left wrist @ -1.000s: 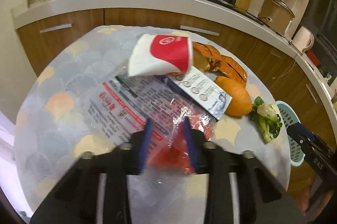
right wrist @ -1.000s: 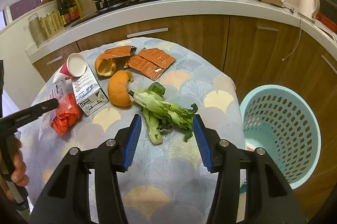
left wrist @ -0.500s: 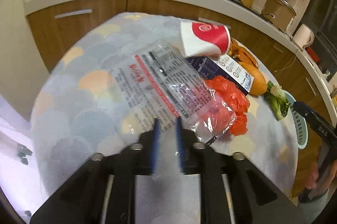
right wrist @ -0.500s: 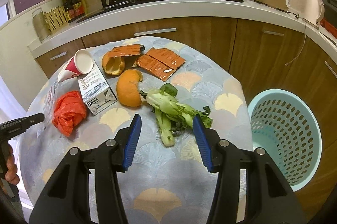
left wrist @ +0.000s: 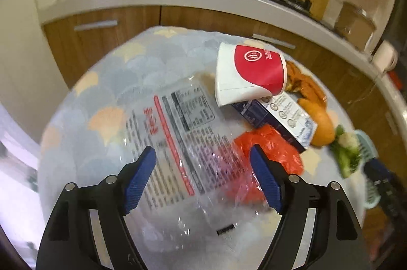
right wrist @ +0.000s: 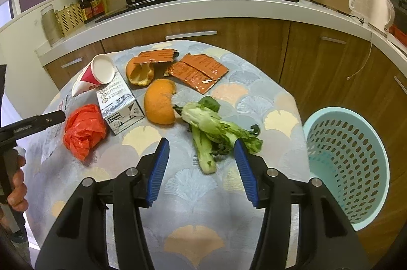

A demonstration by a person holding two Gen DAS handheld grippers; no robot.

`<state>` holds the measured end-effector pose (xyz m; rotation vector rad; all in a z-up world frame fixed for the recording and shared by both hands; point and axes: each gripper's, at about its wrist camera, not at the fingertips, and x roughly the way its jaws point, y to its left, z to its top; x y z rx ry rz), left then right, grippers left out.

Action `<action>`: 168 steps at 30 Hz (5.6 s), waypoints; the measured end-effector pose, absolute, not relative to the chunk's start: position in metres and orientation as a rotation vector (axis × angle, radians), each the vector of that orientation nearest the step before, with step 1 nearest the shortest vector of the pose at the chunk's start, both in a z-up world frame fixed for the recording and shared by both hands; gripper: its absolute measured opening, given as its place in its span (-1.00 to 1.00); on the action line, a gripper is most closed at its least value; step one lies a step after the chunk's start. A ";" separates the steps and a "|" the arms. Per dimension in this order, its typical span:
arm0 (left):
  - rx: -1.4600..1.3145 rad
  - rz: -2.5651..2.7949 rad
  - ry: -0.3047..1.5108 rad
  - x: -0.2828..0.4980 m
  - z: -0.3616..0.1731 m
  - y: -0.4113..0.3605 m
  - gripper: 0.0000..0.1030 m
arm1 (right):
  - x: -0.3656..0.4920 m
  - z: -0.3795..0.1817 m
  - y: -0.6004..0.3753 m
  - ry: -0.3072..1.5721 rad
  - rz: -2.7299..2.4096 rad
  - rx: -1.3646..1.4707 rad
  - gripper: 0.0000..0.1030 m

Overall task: Collect trash
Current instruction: 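Move the left tool to the clear plastic bag and grasp it, then grasp a bok choy piece with the right tool while the left tool lifts the bag, then carry both items over the blue basket and open both tools to drop them, then move both tools back over the table toward the remaining scraps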

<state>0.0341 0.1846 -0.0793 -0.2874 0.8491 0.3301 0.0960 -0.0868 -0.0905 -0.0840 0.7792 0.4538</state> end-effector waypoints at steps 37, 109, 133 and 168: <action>-0.147 0.383 0.880 -0.013 -0.104 0.204 -0.48 | 0.095 -0.099 -0.078 0.804 0.499 -0.055 0.03; 0.000 -0.198 0.612 0.074 -0.007 -0.011 -0.96 | 0.123 -0.029 -0.217 0.605 0.366 -0.033 -0.59; 0.136 -0.511 0.836 0.170 -0.113 -0.199 -0.93 | 0.176 -0.151 -0.361 0.936 0.086 0.270 -0.57; -0.080 -0.302 0.654 0.079 -0.044 -0.038 0.18 | 0.128 -0.063 -0.251 0.717 0.301 0.126 -0.11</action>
